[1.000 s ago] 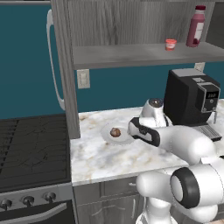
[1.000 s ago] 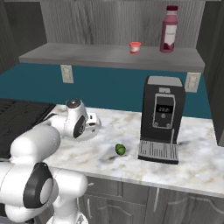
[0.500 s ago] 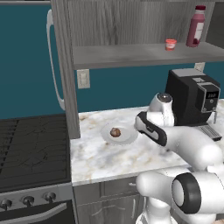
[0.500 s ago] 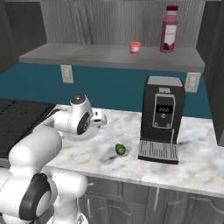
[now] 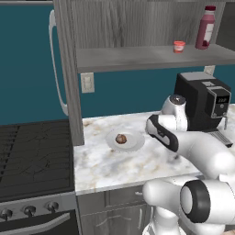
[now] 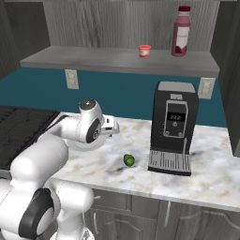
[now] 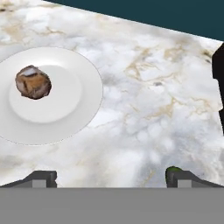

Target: Pick the avocado and bread from the counter and place them on the plate. Then pick the jam from the cabinet and place it next to the plate. Lastly close the cabinet door.

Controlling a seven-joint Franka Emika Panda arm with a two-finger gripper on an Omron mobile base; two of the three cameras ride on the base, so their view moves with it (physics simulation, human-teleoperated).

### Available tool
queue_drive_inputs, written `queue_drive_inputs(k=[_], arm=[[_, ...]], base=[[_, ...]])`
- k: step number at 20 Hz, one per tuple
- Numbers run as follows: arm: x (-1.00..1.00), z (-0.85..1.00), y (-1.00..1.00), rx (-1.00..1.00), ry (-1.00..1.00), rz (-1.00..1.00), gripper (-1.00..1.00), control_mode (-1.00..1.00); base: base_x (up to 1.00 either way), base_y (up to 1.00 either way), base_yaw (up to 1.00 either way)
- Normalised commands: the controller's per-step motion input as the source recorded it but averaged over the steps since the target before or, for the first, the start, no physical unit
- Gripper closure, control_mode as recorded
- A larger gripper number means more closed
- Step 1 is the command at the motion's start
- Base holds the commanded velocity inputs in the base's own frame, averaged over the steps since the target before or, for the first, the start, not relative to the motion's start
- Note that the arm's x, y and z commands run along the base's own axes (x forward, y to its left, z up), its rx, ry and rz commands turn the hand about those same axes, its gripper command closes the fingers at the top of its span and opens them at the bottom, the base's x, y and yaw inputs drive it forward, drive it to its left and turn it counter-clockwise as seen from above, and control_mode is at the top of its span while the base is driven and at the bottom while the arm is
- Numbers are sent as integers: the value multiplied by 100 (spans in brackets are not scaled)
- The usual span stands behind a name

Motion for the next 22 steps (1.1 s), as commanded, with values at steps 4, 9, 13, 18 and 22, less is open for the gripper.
queue_drive_inputs(k=[4,9,13,18,22], arm=[[-4,0,-23,0,0,-5,-100,-100],[-8,0,-22,-5,0,0,-100,-100],[-17,0,-21,-10,0,0,-100,-100],[-22,0,-21,-10,0,0,-100,-100],[-14,0,-21,-4,3,0,-100,-100]], base=[[0,0,0],[0,0,0],[0,0,0],[0,0,0],[0,0,0]])
